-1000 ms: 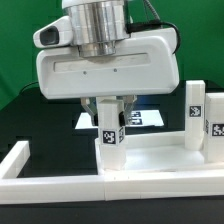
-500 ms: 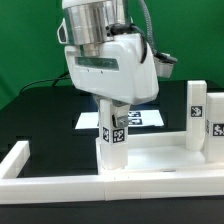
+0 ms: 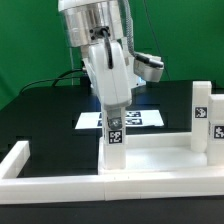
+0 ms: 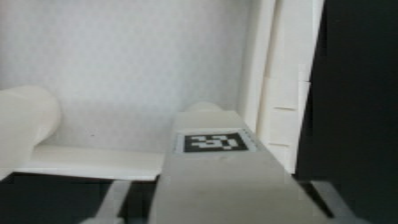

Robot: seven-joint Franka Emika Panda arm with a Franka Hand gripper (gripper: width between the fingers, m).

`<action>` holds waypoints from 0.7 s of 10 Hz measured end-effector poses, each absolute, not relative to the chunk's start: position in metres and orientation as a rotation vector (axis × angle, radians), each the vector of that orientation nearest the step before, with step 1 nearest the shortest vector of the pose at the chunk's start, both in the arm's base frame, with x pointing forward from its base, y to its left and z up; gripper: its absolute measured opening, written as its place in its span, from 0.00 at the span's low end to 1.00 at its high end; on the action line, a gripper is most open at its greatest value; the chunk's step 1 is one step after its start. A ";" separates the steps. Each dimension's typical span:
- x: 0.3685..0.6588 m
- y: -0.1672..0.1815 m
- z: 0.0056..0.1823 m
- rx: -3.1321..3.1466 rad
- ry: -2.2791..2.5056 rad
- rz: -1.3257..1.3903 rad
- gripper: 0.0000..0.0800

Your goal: Assemble desk

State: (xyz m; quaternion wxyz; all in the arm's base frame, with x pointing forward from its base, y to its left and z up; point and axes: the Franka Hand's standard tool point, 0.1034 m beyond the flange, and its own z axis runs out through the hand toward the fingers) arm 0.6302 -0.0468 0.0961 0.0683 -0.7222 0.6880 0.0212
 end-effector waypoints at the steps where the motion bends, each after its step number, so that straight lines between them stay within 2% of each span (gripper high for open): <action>1: 0.630 -0.049 0.097 -1.968 2.251 0.100 0.37; 7: 0.628 -0.053 0.096 -1.616 2.512 0.106 0.39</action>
Offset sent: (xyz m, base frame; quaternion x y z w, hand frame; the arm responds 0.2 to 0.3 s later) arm -0.0001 0.0030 -0.0026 0.0563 -0.0286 0.3972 0.9155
